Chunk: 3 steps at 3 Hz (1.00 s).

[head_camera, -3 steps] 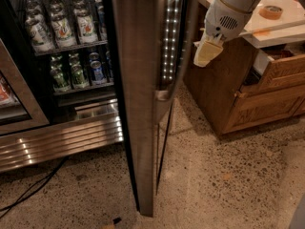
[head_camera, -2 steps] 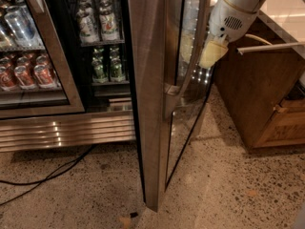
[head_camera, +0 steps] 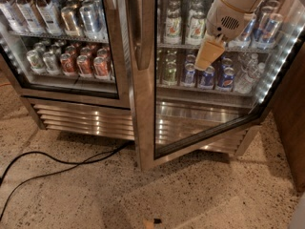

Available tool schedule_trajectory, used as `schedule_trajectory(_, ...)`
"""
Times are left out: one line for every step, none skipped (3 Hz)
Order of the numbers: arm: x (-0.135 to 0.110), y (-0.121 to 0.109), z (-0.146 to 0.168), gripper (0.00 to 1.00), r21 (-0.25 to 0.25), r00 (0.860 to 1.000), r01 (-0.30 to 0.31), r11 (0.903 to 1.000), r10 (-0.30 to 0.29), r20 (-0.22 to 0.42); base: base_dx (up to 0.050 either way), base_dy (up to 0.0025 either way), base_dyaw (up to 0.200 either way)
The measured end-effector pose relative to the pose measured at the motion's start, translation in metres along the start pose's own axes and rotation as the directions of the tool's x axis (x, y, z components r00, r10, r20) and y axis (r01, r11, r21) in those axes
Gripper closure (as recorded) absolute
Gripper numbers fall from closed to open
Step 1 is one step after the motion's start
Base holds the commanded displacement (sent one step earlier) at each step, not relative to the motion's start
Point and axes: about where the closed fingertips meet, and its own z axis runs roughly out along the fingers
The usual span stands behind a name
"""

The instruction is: Close right fridge door

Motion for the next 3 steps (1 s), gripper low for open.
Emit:
schedule_trajectory(0.0,0.0,0.0,1.0,0.0,1.0,0.0,1.0,0.0,0.0,0.048,0.00005,-0.001)
schedule_trajectory(0.0,0.0,0.0,1.0,0.0,1.0,0.0,1.0,0.0,0.0,0.049,-0.00001,0.0)
schedule_trajectory(0.0,0.0,0.0,1.0,0.0,1.0,0.0,1.0,0.0,0.0,0.049,-0.00001,0.0)
